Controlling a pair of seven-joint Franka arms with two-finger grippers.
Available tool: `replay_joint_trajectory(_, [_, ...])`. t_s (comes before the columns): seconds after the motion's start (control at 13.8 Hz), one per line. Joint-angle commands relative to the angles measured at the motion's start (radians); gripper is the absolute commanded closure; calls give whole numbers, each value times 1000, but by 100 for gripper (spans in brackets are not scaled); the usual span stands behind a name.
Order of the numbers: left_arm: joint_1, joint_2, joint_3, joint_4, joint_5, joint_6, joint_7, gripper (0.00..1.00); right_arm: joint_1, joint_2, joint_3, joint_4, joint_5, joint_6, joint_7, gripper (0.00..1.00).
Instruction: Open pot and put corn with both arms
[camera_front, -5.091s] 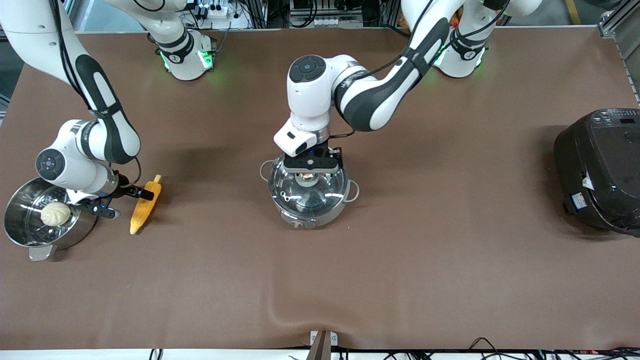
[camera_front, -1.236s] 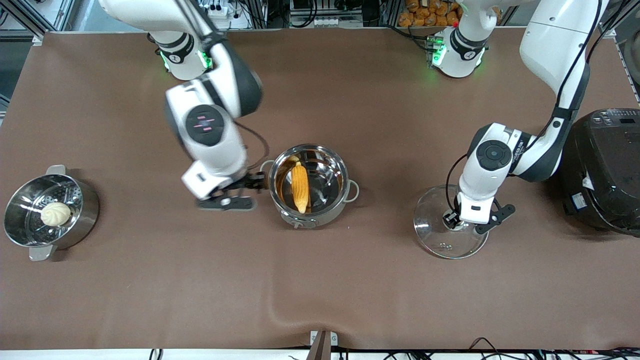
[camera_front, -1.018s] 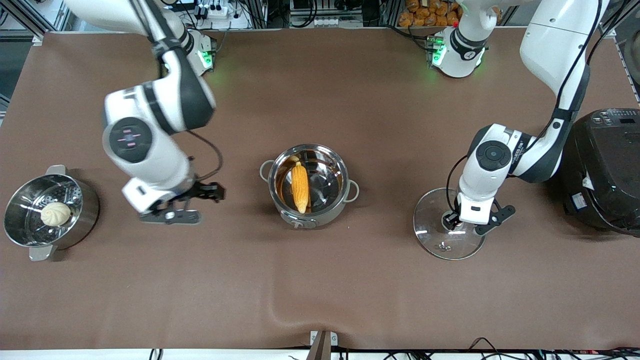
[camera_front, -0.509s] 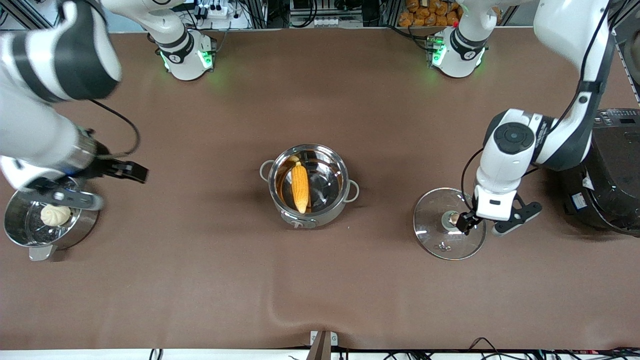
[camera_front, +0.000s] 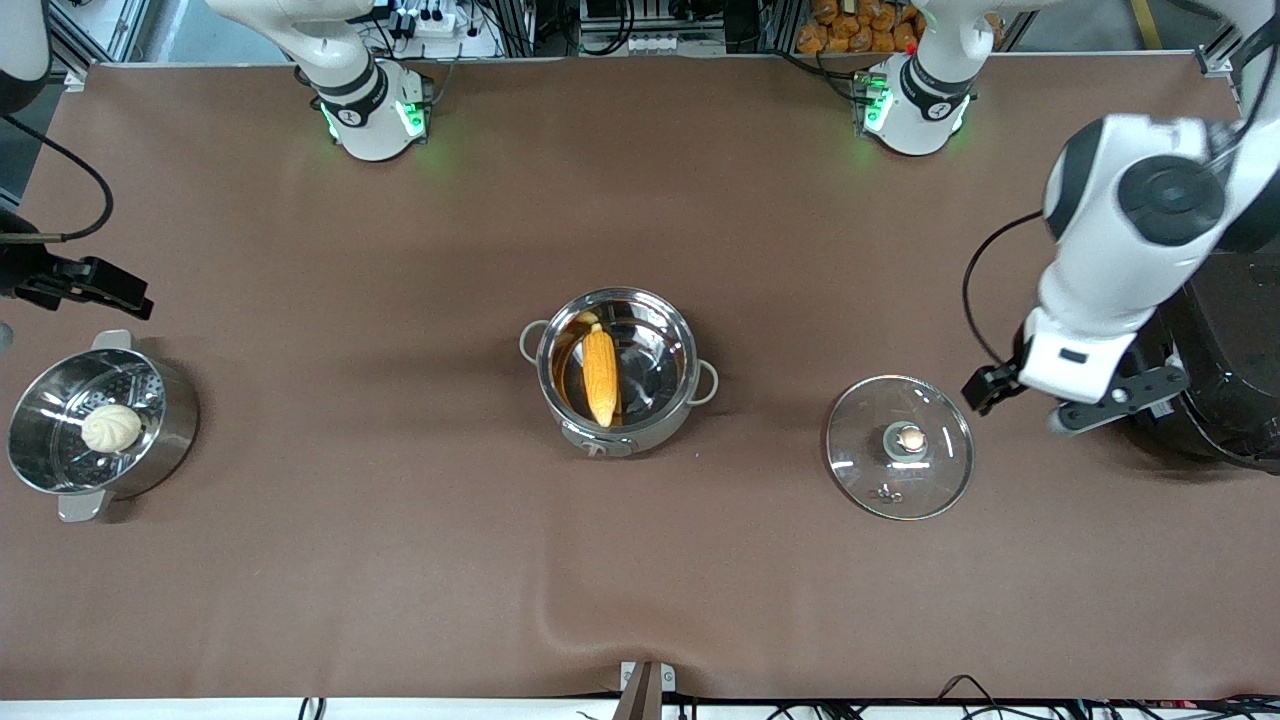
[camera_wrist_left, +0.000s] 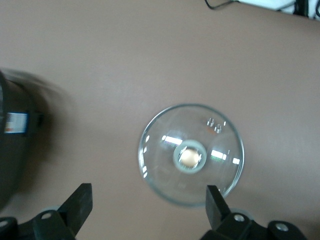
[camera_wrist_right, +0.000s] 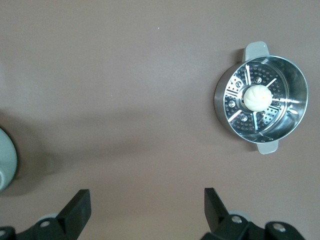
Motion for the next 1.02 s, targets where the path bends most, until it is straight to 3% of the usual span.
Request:
replay_joint_trajectory(0.0, [-2, -68, 39, 48, -85, -125, 161, 0, -98, -84, 21, -88, 77, 22, -68, 0])
replay_joint_trajectory(0.29, [-154, -165, 209, 86, -180, -305, 340, 0, -120, -88, 18, -101, 64, 60, -162, 0])
replay_joint_trajectory(0.51, [-148, -180, 214, 165, -195, -443, 487, 0, -114, -106, 25, -105, 22, 54, -136, 0])
replay_joint_trajectory(0.95, [-143, -206, 216, 217, -255, -535, 595, 0, -112, -112, 28, -121, 28, 60, -131, 0])
